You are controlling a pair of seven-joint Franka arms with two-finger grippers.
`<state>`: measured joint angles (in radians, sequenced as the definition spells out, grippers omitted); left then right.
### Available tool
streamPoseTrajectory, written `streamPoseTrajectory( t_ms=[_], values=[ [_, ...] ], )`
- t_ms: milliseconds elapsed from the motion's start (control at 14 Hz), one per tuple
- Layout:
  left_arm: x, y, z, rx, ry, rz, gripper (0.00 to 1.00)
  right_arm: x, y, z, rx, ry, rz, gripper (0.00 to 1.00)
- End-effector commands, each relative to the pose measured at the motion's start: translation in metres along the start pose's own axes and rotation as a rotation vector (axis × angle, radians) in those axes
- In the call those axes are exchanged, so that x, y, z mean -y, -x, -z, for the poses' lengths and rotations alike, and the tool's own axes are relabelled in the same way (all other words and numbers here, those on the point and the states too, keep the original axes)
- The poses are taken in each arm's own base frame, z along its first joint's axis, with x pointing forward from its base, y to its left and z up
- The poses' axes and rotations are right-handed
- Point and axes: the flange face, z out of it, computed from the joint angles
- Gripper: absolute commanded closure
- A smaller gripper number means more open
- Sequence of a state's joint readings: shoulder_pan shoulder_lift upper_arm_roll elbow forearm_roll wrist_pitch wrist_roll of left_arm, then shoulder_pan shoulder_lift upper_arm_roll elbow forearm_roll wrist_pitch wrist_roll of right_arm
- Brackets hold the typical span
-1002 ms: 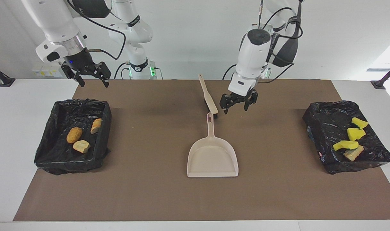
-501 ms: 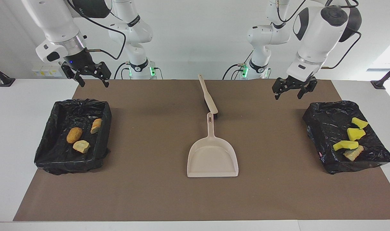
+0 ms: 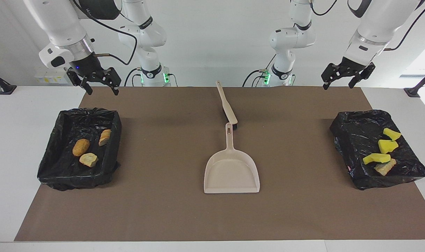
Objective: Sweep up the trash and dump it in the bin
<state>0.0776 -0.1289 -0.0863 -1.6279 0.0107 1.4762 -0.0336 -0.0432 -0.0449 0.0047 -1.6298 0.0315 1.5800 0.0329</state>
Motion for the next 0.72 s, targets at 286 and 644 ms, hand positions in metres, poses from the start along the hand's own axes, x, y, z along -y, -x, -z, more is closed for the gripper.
streamPoseTrajectory(
  t_ms=[286,644],
  values=[
    [-0.004,0.019,0.026,-0.096,0.032,0.006,0.00,-0.006,0.001,0.004,0.004,0.004,-0.022,0.00],
    [-0.023,0.010,0.019,-0.123,0.051,0.046,0.00,0.003,-0.006,0.001,0.024,0.005,-0.019,0.00]
  ],
)
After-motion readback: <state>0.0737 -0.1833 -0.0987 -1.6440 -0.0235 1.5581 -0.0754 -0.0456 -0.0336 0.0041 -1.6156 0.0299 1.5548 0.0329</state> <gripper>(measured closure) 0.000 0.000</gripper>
